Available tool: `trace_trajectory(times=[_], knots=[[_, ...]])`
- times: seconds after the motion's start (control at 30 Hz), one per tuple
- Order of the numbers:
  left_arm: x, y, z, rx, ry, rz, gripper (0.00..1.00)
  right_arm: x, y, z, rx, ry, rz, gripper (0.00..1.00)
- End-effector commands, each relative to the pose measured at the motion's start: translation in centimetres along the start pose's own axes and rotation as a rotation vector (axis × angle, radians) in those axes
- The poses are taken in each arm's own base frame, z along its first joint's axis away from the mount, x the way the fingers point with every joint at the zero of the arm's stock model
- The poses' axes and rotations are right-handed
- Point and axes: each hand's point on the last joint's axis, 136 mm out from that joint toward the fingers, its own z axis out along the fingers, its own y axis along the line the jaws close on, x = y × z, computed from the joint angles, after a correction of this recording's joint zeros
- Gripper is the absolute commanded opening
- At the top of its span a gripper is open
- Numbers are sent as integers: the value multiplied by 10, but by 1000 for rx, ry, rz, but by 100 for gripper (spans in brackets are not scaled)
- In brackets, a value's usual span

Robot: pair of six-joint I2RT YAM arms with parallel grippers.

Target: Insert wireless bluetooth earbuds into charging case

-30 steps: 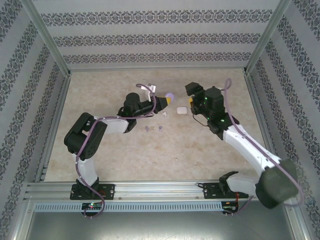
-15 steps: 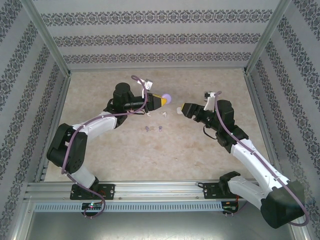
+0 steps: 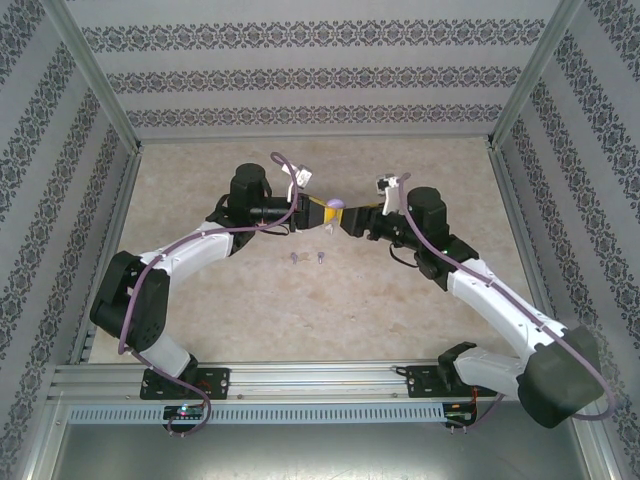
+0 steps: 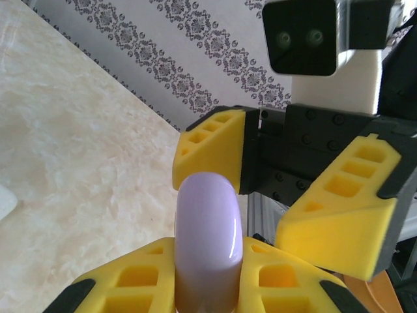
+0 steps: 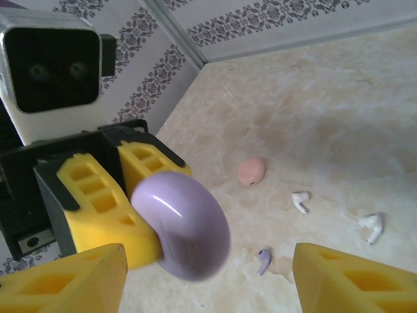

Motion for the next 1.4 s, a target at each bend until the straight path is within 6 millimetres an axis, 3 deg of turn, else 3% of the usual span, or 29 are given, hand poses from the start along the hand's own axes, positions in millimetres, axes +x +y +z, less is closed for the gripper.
trace_trajectory(times=[0.0,0.13,0.3,0.4,0.57,0.73,0.87,1.1,1.37], knots=[[-11,-24,-1,48,0,70,0,-18,11,5,-27,-39,-51,66],[-14,-31,-3,58,-6,88,0,-13,-9,9,24,-29,-29,62],[-18,-44,-7,70,-20,117,0,-2,-51,5,108,-29,51,56],[-20,-49,-8,75,-24,129,0,3,-64,3,127,-29,85,55],[-20,-47,-7,66,-28,133,0,-1,-46,-11,81,-47,83,55],[-19,-43,-3,84,-28,118,0,-8,-3,-30,-65,-62,44,55],[-18,-42,0,92,-27,113,0,-12,19,-31,-135,-49,14,54],[-19,-43,3,92,-33,113,0,-13,27,-17,-152,-30,2,46],[-20,-46,3,100,-30,117,0,-14,10,-9,-101,-42,15,37]])
